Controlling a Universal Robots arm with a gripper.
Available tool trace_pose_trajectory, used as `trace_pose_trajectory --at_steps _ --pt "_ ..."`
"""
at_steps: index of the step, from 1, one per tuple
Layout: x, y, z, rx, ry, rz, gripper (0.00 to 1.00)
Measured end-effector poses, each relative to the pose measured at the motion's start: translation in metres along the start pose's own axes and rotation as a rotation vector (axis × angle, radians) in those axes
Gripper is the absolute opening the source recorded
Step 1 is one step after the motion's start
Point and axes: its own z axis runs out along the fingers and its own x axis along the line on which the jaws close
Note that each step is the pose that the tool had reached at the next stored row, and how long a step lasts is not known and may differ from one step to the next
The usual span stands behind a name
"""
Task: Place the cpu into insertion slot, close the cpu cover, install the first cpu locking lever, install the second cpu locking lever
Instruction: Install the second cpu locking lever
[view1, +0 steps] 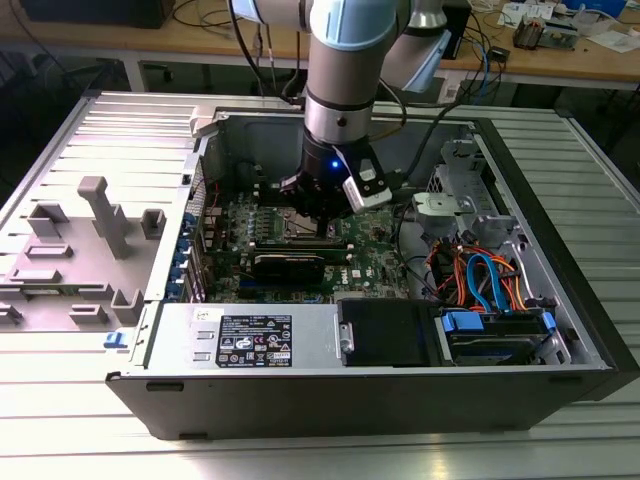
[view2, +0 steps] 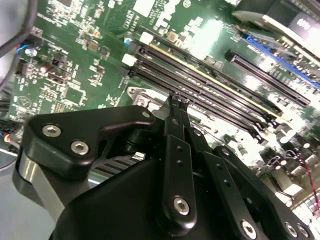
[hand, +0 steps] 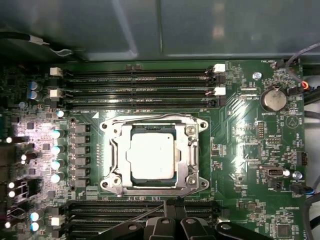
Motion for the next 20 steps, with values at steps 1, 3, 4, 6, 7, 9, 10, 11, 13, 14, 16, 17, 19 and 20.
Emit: trace_pose_trajectory --at_steps 1,3,4,6,7,9,10,11,13,14,16,17,19,20 --pt "-0.0002 -0.0010 0.0000 0.0001 0.0119 0.000 0.11" --pt "-0.0004 -0.0043 0.0001 -0.0016 0.0305 -0.001 0.11" --pt "-0.0004 -0.0060 0.0001 -0.0022 0.0379 -0.003 0.11" --pt "-0.0004 -0.0065 0.0002 -0.0046 0.0513 -0.003 0.11" --pt "-0.0004 -0.0067 0.0000 -0.0084 0.0719 -0.004 0.11" --pt "-0.0004 -0.0073 0.0000 -0.0174 0.0988 -0.009 0.11" --pt "-0.0004 -0.0075 0.0001 -0.0205 0.1038 -0.011 0.11" --pt "-0.0004 -0.0083 0.0003 -0.0261 0.1114 -0.014 0.11" --pt "-0.0005 -0.0105 0.0004 -0.0305 0.1158 -0.018 0.11" --pt "-0.0004 -0.0109 0.0004 -0.0309 0.1159 -0.019 0.11" --pt "-0.0005 -0.0109 0.0004 -0.0311 0.1159 -0.019 0.11" --pt "-0.0005 -0.0110 0.0004 -0.0310 0.1159 -0.019 0.11" --pt "-0.0005 -0.0110 0.0004 -0.0310 0.1159 -0.019 0.11" --pt "-0.0005 -0.0110 0.0004 -0.0311 0.1159 -0.019 0.11"
